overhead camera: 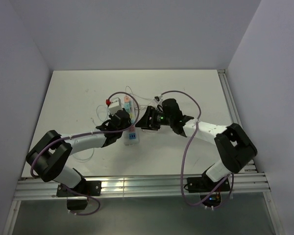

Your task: Insert the plug

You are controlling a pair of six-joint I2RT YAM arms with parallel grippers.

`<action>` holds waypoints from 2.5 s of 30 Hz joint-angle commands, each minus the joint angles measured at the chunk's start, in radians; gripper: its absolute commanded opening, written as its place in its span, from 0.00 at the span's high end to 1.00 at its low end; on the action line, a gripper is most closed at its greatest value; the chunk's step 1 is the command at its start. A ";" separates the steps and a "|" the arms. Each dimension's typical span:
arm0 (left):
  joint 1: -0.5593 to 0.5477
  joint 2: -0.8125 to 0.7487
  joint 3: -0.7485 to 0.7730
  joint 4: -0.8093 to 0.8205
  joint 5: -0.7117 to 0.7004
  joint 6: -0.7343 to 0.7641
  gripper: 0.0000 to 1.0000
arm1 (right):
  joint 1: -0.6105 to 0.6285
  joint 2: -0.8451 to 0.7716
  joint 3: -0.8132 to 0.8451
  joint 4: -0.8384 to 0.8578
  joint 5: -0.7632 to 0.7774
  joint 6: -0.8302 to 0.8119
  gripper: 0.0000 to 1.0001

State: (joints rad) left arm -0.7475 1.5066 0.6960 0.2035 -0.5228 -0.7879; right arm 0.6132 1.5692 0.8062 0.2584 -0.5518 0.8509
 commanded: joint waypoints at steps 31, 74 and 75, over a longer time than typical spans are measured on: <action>-0.038 0.198 0.111 -0.429 0.148 0.113 1.00 | 0.059 0.232 0.229 -0.188 0.208 -0.170 0.47; -0.110 -0.078 0.097 -0.469 0.043 0.098 0.39 | 0.076 0.308 0.177 -0.194 0.279 -0.116 0.58; -0.107 -0.127 0.100 -0.472 0.041 0.098 0.39 | 0.076 0.310 0.177 -0.194 0.279 -0.115 0.58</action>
State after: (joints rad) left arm -0.8459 1.4883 0.7956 -0.1997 -0.5076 -0.6922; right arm 0.6811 1.8503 0.9928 0.0723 -0.3252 0.7502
